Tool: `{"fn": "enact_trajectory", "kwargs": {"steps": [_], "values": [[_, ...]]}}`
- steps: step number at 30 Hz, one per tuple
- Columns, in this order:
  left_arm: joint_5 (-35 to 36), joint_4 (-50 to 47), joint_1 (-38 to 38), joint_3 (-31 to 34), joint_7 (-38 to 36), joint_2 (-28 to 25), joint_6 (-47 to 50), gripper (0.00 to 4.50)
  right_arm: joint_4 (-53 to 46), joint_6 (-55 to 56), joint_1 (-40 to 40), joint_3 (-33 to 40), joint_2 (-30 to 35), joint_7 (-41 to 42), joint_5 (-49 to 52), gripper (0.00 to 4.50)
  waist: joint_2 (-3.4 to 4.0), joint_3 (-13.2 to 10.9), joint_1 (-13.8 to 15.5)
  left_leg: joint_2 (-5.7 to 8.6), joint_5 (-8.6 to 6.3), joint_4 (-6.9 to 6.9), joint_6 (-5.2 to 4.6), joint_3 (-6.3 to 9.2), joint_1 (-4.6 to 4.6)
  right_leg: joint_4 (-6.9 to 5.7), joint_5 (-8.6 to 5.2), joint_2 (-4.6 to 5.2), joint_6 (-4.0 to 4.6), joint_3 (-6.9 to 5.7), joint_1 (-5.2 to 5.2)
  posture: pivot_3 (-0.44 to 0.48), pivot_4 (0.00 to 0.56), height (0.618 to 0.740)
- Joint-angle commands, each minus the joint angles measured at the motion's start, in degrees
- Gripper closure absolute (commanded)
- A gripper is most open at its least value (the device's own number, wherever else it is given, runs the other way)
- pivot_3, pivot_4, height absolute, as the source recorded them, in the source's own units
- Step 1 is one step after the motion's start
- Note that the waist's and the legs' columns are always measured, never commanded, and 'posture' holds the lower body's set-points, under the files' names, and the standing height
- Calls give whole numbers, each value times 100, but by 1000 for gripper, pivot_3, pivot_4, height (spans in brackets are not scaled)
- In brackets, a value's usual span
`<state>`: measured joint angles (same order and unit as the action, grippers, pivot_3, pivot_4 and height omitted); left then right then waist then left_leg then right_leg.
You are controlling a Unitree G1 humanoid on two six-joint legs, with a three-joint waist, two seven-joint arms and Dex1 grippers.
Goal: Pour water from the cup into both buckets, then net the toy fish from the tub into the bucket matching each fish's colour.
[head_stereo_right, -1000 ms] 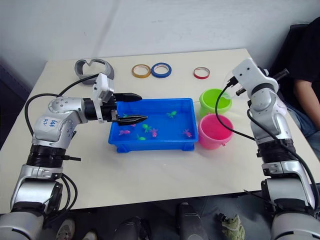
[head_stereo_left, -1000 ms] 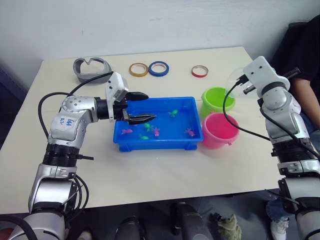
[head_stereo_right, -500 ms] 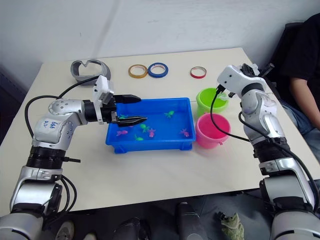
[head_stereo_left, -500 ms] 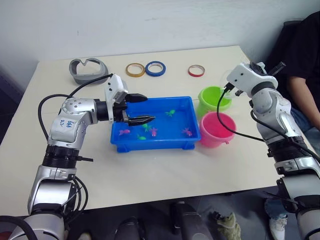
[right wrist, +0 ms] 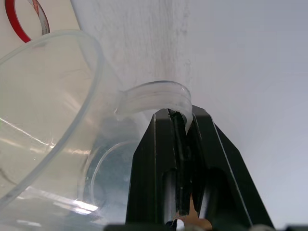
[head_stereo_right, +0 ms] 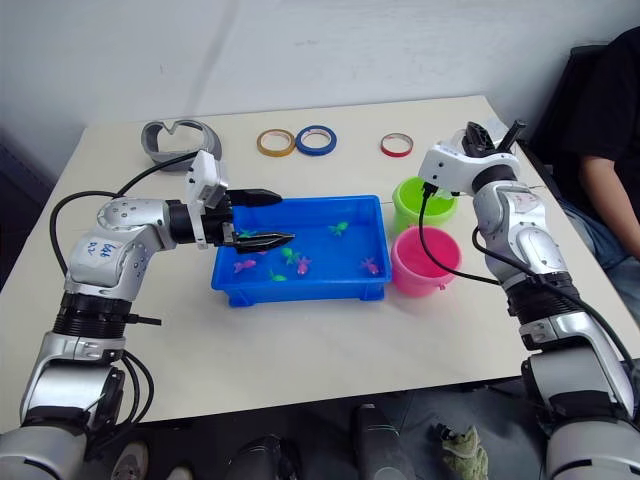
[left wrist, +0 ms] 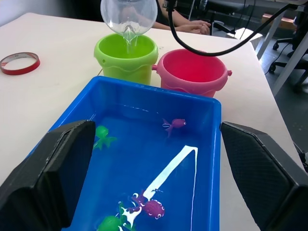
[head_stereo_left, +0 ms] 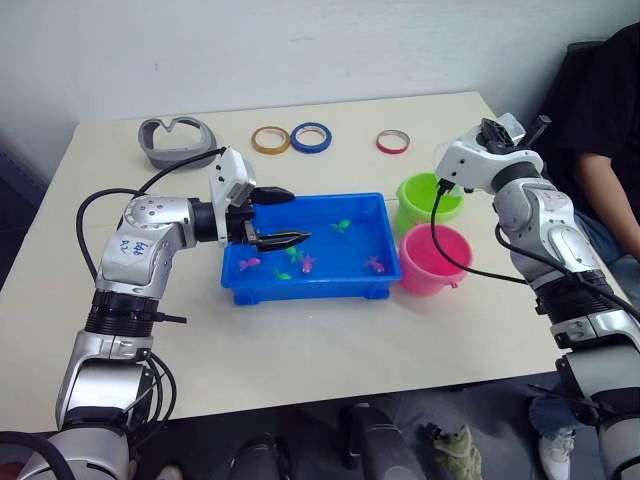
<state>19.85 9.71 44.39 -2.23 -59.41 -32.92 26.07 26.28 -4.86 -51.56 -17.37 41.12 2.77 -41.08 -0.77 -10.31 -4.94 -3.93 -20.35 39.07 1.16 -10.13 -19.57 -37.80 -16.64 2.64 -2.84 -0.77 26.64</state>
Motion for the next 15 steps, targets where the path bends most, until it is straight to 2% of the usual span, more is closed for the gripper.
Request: {"fn": "enact_trajectory", "kwargs": {"steps": [1, 15], "values": [[67, -219, -19, 147, 35, -29, -84, 0, -24, 182, -196, 45, 141, -190, -216, 4433, 0, 0, 1, 0, 0, 0, 0, 0, 0, 0, 0, 0, 0, 0, 0, 0, 150, 727], [58, -211, -15, 145, 24, -43, -107, 0, 60, 472, -220, 75, 135, -275, -555, 4433, 0, 0, 0, 0, 0, 0, 0, -3, 2, -2, 0, -1, 0, 3, 0, 0, 150, 727]]}}
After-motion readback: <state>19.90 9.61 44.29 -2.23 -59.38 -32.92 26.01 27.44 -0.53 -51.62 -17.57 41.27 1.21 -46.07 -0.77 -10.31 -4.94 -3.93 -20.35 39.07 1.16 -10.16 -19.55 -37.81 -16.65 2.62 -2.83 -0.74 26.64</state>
